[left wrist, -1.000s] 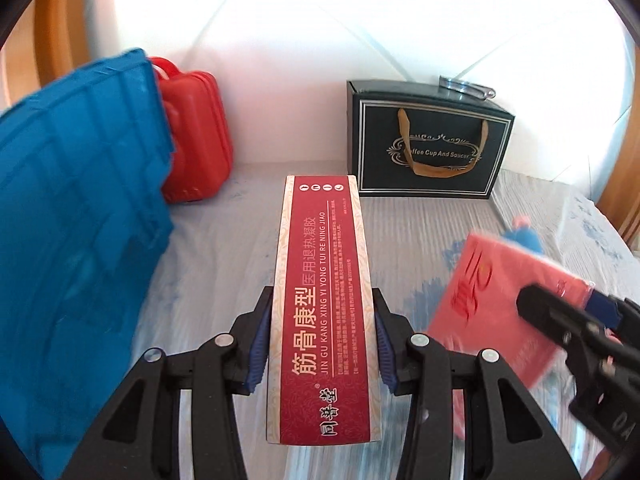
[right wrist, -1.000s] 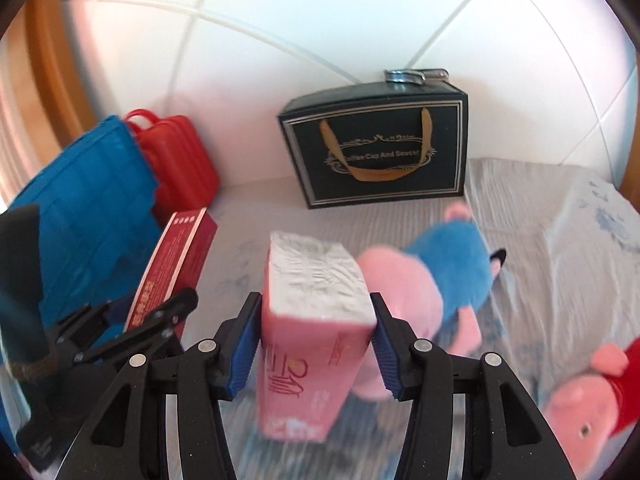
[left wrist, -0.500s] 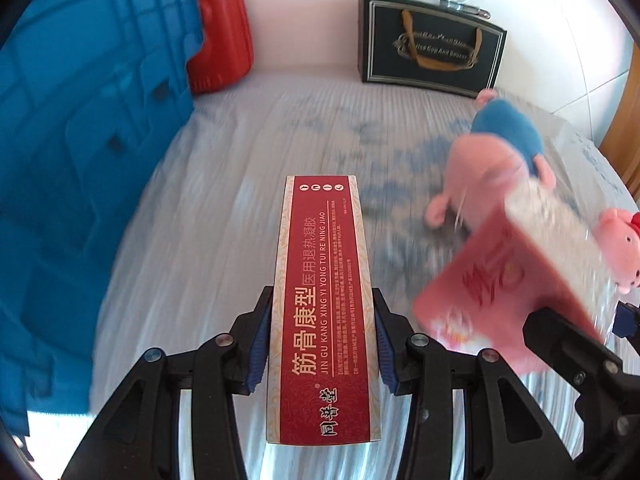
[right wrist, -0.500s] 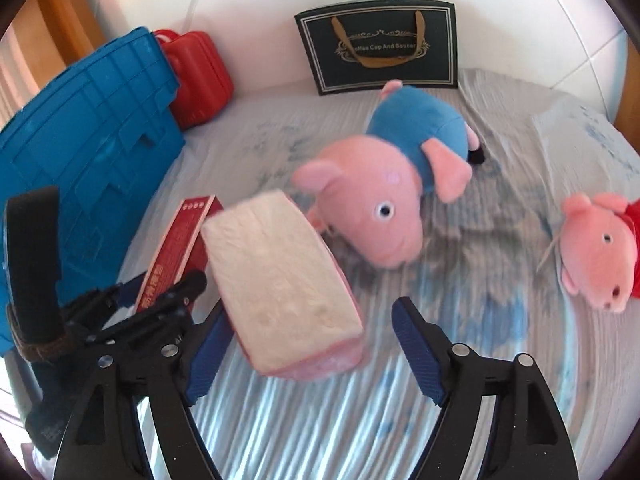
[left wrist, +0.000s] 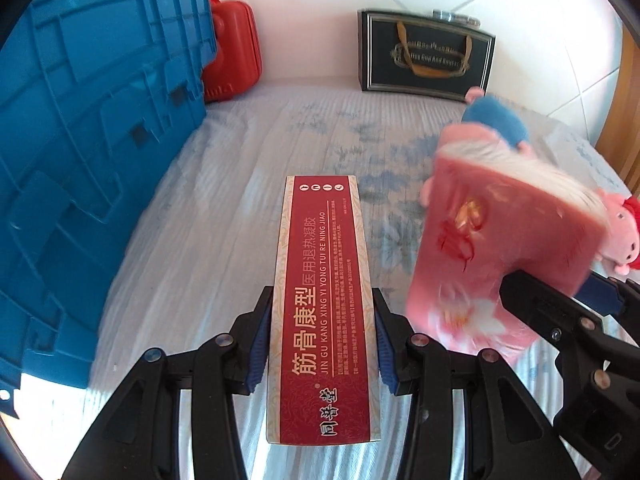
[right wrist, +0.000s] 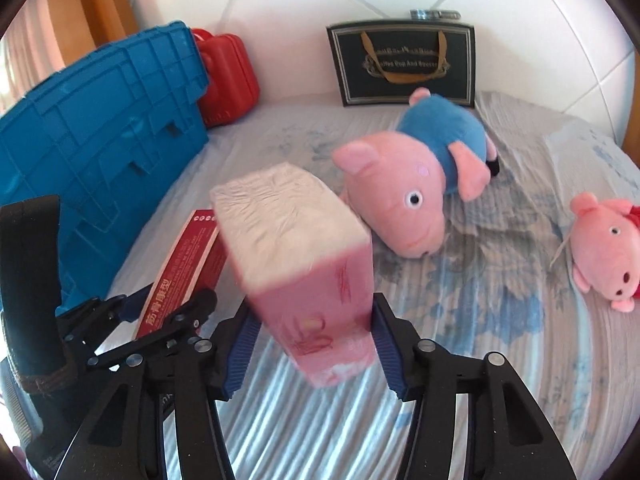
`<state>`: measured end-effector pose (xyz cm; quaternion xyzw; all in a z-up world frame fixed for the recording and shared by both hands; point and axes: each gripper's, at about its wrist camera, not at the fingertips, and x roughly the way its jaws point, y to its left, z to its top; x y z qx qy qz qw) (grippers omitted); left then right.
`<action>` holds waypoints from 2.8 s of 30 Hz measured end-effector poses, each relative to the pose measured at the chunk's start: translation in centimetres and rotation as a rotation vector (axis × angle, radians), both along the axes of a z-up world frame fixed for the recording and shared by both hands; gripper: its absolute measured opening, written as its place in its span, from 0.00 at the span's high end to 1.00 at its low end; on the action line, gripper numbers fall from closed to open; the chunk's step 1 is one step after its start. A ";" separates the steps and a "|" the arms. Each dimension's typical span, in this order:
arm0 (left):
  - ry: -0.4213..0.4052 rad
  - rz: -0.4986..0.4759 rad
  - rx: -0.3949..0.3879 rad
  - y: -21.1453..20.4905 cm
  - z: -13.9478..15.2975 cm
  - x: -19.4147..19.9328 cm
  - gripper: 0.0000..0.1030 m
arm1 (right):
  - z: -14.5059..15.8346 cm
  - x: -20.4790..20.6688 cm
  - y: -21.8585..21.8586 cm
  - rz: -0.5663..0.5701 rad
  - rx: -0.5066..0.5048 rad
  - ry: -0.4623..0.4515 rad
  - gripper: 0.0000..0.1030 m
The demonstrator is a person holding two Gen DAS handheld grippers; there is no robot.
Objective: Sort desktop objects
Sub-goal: 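Carry the red box and tissue pack over the blue crate and open both tools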
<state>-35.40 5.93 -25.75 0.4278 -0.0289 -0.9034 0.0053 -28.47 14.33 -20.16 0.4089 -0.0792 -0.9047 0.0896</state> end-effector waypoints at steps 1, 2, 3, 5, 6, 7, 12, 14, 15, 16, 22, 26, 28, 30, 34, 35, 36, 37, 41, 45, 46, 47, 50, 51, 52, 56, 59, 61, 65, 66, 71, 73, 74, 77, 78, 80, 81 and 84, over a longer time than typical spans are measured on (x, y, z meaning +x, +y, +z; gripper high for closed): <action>0.015 0.001 -0.002 0.0 0.7 0.3 0.57 | 0.5 0.2 0.1 0.003 0.001 0.012 0.49; 0.027 0.001 -0.005 0.0 1.3 0.5 0.57 | 1.2 0.4 0.1 0.006 0.001 0.027 0.50; 0.040 0.002 -0.005 0.2 2.0 0.8 0.57 | 1.8 0.6 0.1 0.009 0.002 0.039 0.50; 0.065 0.001 -0.002 0.4 3.6 1.3 0.57 | 3.0 1.1 0.2 0.016 -0.002 0.064 0.51; 0.081 0.000 -0.002 0.5 4.6 1.7 0.57 | 3.8 1.3 0.3 0.017 -0.004 0.079 0.51; 0.094 0.000 -0.003 0.6 5.4 1.9 0.57 | 4.4 1.5 0.3 0.018 -0.002 0.091 0.51; 0.161 0.014 -0.003 0.6 10.0 3.2 0.57 | 8.9 2.2 0.2 0.029 0.008 0.170 0.51; 0.200 0.022 -0.004 0.2 12.2 3.7 0.57 | 11.1 2.5 0.2 0.034 0.015 0.209 0.51; 0.227 0.027 -0.006 -0.1 13.6 4.1 0.57 | 12.3 2.7 0.1 0.038 0.020 0.232 0.51; 0.250 0.030 -0.006 -0.3 14.8 4.4 0.57 | 13.5 2.9 -0.1 0.041 0.028 0.257 0.51; 0.402 0.072 -0.009 -3.4 21.8 6.7 0.57 | 20.4 4.2 -2.5 0.070 0.056 0.404 0.51; 0.485 0.118 -0.022 -7.3 25.7 8.3 0.57 | 24.5 4.8 -5.8 0.111 0.063 0.491 0.51; 0.517 0.143 -0.037 -9.8 27.3 9.0 0.57 | 26.2 5.0 -8.1 0.136 0.059 0.527 0.51; 0.540 0.165 -0.053 -12.3 28.5 9.7 0.57 | 27.7 5.1 -10.8 0.165 0.051 0.559 0.51; 0.566 0.224 -0.078 -19.3 30.7 10.8 0.57 | 30.4 5.0 -17.8 0.236 0.024 0.607 0.51; 0.566 0.233 -0.084 -21.2 31.1 10.8 0.57 | 30.8 5.0 -19.5 0.251 0.018 0.611 0.51; 0.566 0.239 -0.091 -22.9 31.4 10.8 0.57 | 31.2 4.7 -21.3 0.261 0.016 0.614 0.51; 0.568 0.252 -0.105 -25.1 31.7 10.8 0.57 | 31.7 4.5 -23.5 0.271 0.016 0.619 0.51; 0.564 0.273 -0.133 -31.4 32.7 9.8 0.57 | 32.5 3.0 -29.4 0.285 0.001 0.614 0.51; 0.541 0.265 -0.139 -36.3 33.2 7.2 0.57 | 33.0 0.3 -34.3 0.268 0.035 0.599 0.51; 0.532 0.260 -0.134 -37.4 33.3 6.3 0.57 | 33.1 -0.4 -35.3 0.262 0.044 0.595 0.51; 0.524 0.255 -0.129 -37.9 33.3 5.3 0.57 | 33.3 -1.3 -36.4 0.251 0.055 0.590 0.51; 0.494 0.232 -0.101 -39.4 33.0 2.5 0.57 | 33.5 -3.6 -38.5 0.223 0.088 0.580 0.51; 0.486 0.223 -0.095 -39.8 33.0 1.4 0.57 | 33.6 -4.2 -39.0 0.213 0.100 0.575 0.51; 0.476 0.215 -0.095 -40.1 32.8 0.2 0.57 | 33.5 -5.1 -39.7 0.200 0.111 0.568 0.51; 0.434 0.182 -0.074 -40.8 32.6 -4.2 0.57 | 33.3 -8.3 -40.4 0.144 0.153 0.544 0.51; 0.407 0.163 -0.057 -41.0 32.5 -7.2 0.57 | 33.0 -10.8 -40.7 0.103 0.173 0.521 0.51; 0.393 0.146 -0.055 -41.1 32.4 -9.0 0.57 | 32.7 -12.2 -40.7 0.066 0.179 0.510 0.51; 0.382 0.140 -0.047 -41.5 31.2 -10.5 0.56 | 31.4 -14.0 -41.0 0.001 0.183 0.512 0.51; 0.379 0.140 -0.042 -41.7 30.8 -10.8 0.53 | 31.0 -14.2 -41.2 -0.004 0.193 0.516 0.51; 0.319 0.170 -0.027 -42.9 28.8 -12.1 0.37 | 29.1 -16.1 -41.6 -0.006 0.233 0.482 0.51; 0.297 0.167 -0.027 -42.7 28.6 -12.2 0.35 | 29.0 -16.5 -41.6 -0.017 0.253 0.491 0.50; 0.296 0.173 -0.042 -42.7 28.5 -11.9 0.34 | 28.9 -16.6 -41.5 -0.022 0.255 0.497 0.50; 0.310 0.175 -0.066 -42.3 28.5 -11.5 0.30 | 28.9 -16.9 -41.3 -0.025 0.247 0.499 0.46; 0.313 0.174 -0.067 -42.1 28.5 -11.4 0.30 | 29.0 -16.8 -41.3 -0.026 0.247 0.508 0.43; 0.310 0.168 -0.063 -41.8 28.5 -11.2 0.30 | 29.3 -16.5 -41.3 -0.033 0.247 0.537 0.27; 0.312 0.169 -0.060 -41.9 28.5 -11.2 0.30 | 29.5 -16.4 -41.3 -0.035 0.249 0.552 0.12; 0.319 0.167 -0.047 -41.9 28.7 -11.0 0.29 | 29.8 -15.5 -41.6 -0.055 0.284 0.602 0.02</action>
